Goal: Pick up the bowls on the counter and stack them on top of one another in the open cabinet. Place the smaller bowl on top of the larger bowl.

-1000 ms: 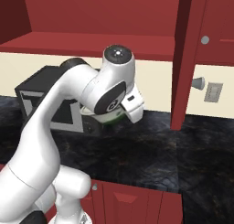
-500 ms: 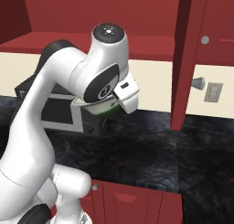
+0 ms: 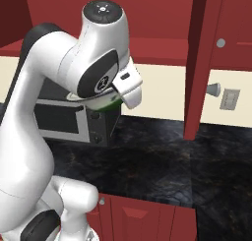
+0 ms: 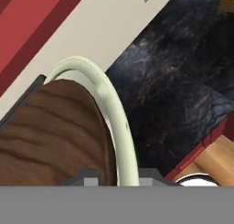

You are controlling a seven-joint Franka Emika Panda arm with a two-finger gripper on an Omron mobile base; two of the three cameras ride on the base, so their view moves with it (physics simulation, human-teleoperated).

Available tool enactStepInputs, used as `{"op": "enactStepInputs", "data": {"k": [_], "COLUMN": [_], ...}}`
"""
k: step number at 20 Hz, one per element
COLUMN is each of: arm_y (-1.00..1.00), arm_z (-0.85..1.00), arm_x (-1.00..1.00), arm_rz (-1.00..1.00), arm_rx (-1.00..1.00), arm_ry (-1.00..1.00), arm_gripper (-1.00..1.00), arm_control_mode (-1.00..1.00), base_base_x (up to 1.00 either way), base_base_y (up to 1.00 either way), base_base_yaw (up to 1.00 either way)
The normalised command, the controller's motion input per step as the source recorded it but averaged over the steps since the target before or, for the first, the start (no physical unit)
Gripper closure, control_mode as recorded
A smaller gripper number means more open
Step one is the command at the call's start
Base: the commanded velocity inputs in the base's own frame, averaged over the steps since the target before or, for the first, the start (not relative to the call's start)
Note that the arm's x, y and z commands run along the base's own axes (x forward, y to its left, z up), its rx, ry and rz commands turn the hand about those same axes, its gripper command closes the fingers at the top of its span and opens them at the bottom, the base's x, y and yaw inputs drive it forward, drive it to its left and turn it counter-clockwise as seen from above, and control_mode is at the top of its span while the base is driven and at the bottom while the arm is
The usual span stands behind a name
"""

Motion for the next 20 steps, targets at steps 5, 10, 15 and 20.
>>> {"op": "enactStepInputs", "data": {"k": [5, 10, 15, 20], "arm_y": [0.20, 0.27, 0.28, 0.23], "arm_z": [0.32, 0.26, 0.14, 0.01], "arm_x": [-0.01, 0.01, 0.17, 0.32], "arm_rz": [0.00, 0.00, 0.00, 0.00], "arm_rx": [0.02, 0.01, 0.01, 0.01], "arm_ry": [-0.09, -0.08, -0.07, -0.06], "arm_gripper": [1.00, 1.00, 1.00, 1.00], "arm_control_mode": [-1.00, -1.00, -1.00, -1.00], "base_base_x": [0.00, 0.00, 0.00, 0.00], "base_base_y": [0.00, 0.00, 0.00, 0.00], "base_base_yaw": [0.00, 0.00, 0.00, 0.00]}}
